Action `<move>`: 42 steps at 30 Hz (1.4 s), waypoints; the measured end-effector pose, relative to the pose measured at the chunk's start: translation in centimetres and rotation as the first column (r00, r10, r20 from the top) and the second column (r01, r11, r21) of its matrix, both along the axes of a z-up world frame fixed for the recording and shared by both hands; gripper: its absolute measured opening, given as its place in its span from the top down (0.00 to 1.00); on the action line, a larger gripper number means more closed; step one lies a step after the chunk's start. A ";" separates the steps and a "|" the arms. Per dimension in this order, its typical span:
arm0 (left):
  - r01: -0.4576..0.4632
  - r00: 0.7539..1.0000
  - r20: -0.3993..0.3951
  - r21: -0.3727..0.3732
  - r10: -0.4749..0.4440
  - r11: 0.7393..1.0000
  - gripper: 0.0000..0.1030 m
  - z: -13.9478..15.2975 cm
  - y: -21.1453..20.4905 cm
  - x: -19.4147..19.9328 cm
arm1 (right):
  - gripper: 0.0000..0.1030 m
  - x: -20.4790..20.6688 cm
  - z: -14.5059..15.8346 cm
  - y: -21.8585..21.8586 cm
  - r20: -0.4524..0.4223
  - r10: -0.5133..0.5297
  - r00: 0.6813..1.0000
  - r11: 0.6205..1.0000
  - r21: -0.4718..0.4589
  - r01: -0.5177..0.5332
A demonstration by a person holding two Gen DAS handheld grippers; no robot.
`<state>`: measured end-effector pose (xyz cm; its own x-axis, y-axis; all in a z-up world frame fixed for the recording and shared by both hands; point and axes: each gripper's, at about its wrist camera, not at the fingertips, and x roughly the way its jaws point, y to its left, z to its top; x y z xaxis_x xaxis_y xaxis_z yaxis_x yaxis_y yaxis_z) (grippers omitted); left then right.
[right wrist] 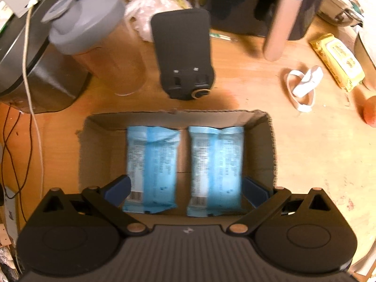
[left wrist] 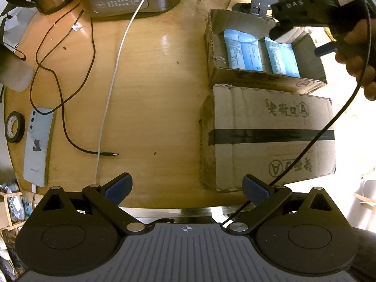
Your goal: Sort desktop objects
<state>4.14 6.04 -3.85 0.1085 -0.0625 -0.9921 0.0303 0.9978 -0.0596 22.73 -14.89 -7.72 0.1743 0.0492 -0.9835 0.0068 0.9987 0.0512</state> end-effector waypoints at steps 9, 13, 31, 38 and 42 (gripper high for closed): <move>0.012 1.000 -0.002 0.002 -0.012 1.000 0.00 0.0 -1.1 0.0 | 0.00 -0.1 0.0 -3.4 -0.004 -0.033 0.999 0.999 -0.015 0.033; 0.018 1.000 -0.002 0.003 -0.018 1.000 0.00 0.0 -1.7 0.1 | 0.00 -0.1 0.0 -4.6 -0.004 -0.042 0.999 0.999 -0.021 0.042; 0.027 1.000 -0.001 0.013 -0.027 1.000 0.00 0.3 -3.5 -0.1 | 0.00 -0.5 -0.2 -8.4 -0.012 -0.072 0.997 0.997 -0.029 0.072; 0.029 1.000 -0.004 0.017 -0.029 0.999 0.00 0.3 -3.8 -0.3 | 0.00 -0.7 -0.2 -8.9 -0.014 -0.076 0.997 0.997 -0.022 0.075; 0.030 1.000 -0.004 0.018 -0.030 0.999 0.00 0.3 -4.0 -0.3 | 0.00 -0.8 -0.1 -8.8 -0.012 -0.073 0.997 0.997 -0.017 0.073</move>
<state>3.80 2.09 -3.52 0.1031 -0.0478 -0.9935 0.0600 0.9973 -0.0418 21.92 -23.72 -7.81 0.1646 0.0206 -0.9861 0.0804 0.9962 0.0342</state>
